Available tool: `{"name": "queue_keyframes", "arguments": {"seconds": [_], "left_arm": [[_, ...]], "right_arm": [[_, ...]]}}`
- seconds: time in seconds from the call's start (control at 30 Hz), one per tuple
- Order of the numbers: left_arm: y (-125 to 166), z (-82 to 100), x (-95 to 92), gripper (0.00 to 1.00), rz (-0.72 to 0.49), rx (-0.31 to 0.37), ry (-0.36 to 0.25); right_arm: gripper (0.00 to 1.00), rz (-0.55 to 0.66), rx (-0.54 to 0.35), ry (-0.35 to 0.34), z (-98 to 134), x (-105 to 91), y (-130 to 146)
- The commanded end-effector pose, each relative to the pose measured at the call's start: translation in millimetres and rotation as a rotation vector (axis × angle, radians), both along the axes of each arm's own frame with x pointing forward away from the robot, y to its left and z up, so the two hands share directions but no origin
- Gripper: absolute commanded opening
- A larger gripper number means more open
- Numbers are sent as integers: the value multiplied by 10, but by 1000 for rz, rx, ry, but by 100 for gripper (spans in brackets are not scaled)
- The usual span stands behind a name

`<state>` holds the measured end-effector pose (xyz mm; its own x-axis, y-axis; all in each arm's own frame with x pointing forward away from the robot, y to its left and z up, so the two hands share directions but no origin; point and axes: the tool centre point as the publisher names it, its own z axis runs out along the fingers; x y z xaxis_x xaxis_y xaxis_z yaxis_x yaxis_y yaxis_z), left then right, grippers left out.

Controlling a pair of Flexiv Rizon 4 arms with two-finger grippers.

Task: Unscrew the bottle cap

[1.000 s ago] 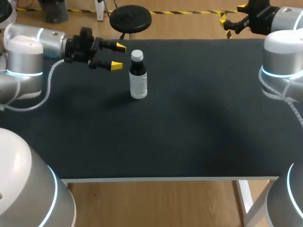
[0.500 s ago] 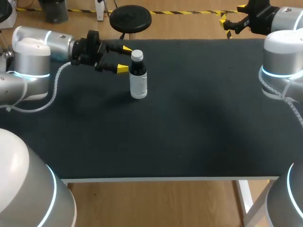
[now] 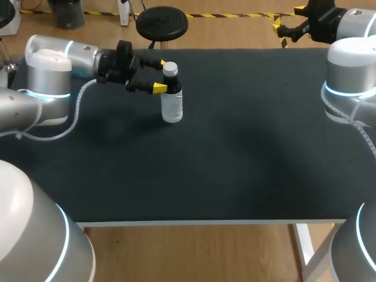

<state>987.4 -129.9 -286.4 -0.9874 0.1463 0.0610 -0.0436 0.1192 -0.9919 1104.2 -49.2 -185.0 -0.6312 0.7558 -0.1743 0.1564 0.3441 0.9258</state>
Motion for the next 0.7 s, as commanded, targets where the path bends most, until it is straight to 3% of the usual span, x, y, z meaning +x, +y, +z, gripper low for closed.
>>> {"name": "queue_keyframes", "arguments": {"seconds": [0.03, 0.7], "left_arm": [[-61, -33, 27, 100, -15, -9, 1], [-193, -15, -18, 100, -34, -33, 0]], "right_arm": [[100, 1, 0, 1, 0, 3, -4], [100, 1, 0, 1, 0, 3, -4]]}}
